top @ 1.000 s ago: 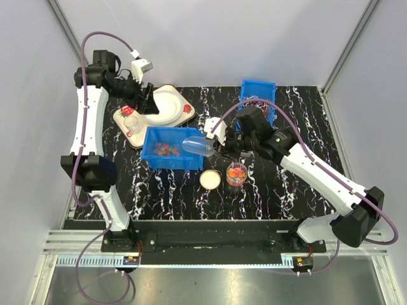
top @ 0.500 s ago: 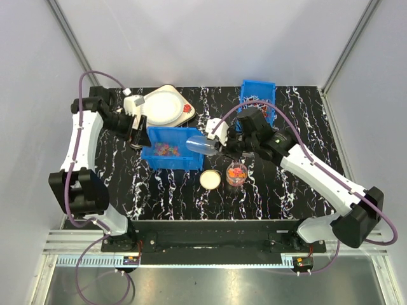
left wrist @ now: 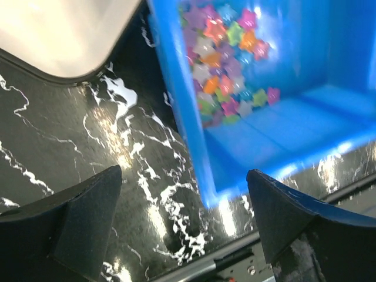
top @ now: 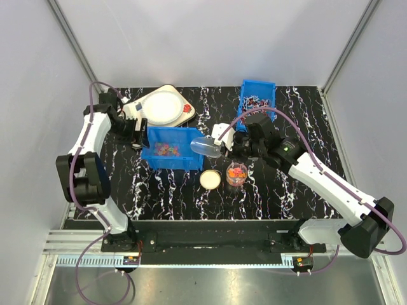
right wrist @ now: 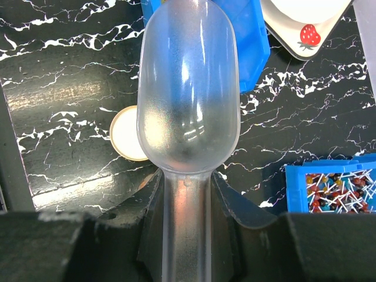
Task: Pack the candies
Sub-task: Pick up the storage box at the center of the board.
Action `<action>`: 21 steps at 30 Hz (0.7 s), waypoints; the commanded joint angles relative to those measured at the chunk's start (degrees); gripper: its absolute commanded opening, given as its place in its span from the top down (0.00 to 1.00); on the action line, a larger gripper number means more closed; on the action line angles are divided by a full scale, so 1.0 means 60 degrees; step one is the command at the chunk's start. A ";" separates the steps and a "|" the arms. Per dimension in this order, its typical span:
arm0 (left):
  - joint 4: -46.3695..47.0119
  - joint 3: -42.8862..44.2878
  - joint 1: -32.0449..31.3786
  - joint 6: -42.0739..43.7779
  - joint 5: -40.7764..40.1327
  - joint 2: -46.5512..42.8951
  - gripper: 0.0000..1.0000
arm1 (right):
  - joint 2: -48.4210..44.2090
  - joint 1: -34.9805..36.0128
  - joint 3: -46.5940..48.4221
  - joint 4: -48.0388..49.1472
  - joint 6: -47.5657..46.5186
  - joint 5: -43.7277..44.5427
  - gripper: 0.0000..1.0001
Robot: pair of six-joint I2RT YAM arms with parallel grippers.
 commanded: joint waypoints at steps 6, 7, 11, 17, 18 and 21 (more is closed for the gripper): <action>0.1038 0.0543 0.0019 -0.0794 -0.0588 0.0984 0.20 | -0.0056 -0.0046 -0.0039 0.0609 -0.0076 -0.0189 1.00; 0.1067 0.0573 0.0004 -0.0823 -0.0602 0.1043 0.22 | -0.0056 -0.0046 -0.0039 0.0609 -0.0090 -0.0189 1.00; 0.1097 0.0676 -0.0186 -0.0897 -0.0938 0.1204 0.27 | -0.0055 -0.0046 -0.0068 0.0609 -0.0090 -0.0160 1.00; 0.1199 0.0441 -0.0903 -0.1058 -0.1993 0.1146 0.28 | 0.0003 -0.0061 -0.0127 0.0639 -0.0134 -0.0145 1.00; 0.1199 0.0412 -0.1064 -0.1087 -0.2125 0.1146 0.28 | 0.0018 -0.0046 -0.0127 0.0653 -0.0120 -0.0145 1.00; 0.1170 0.0368 -0.1268 -0.1131 -0.2374 0.1277 0.34 | -0.0011 -0.0061 -0.0156 0.0653 -0.0134 -0.0160 1.00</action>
